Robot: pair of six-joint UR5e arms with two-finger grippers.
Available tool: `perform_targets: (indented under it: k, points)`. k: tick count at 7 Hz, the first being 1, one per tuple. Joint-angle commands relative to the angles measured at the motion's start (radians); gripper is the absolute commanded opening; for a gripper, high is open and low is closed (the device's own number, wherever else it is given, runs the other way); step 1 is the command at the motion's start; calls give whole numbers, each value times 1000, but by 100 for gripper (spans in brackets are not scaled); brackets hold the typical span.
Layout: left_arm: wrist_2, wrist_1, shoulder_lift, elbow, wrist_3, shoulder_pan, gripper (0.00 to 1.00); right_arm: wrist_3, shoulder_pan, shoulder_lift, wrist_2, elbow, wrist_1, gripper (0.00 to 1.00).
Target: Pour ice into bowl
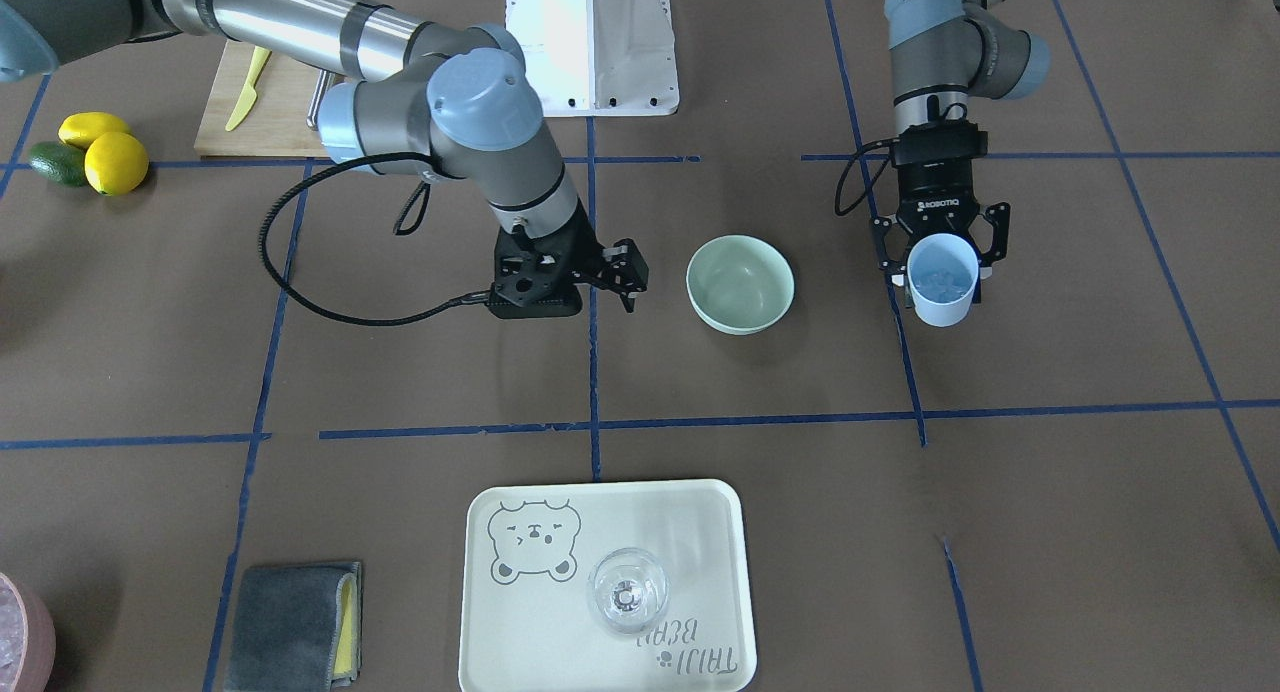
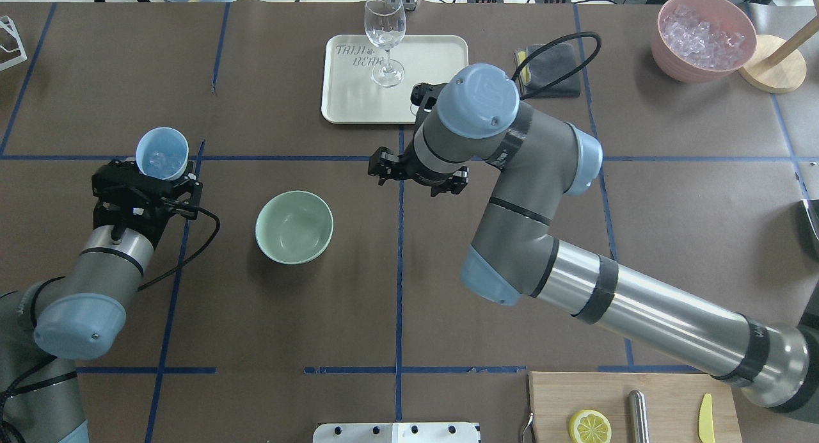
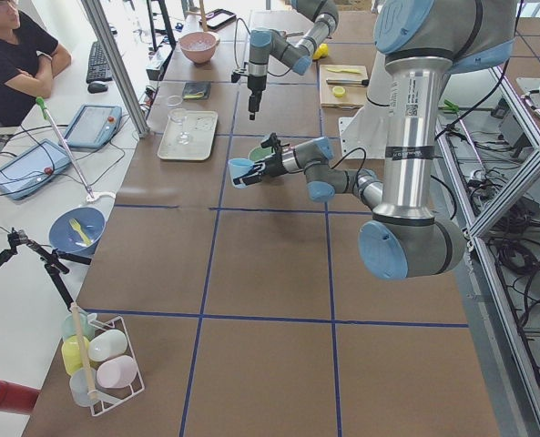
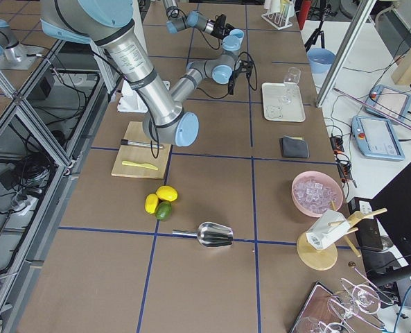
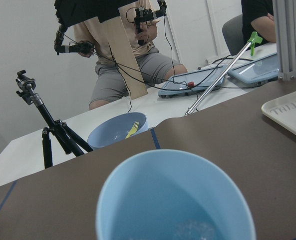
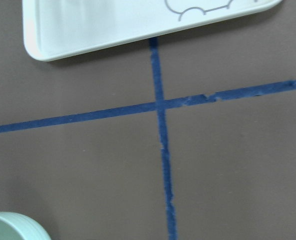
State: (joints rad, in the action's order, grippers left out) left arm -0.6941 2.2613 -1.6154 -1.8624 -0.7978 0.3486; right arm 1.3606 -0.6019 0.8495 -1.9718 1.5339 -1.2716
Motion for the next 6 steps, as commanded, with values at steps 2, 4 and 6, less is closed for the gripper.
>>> perform_targets:
  k: [2,4,6]
  points:
    - [201,-261,-78,-21,196,-114,0,-78,-33,102,-32,71,3,100]
    - [299,-263,-78,-12,425,-126,0,-78,-33,100,-30,71,6,100]
    - [330,-263,-83,-8,691,-128,0,-77,-30,99,-25,68,12,100]
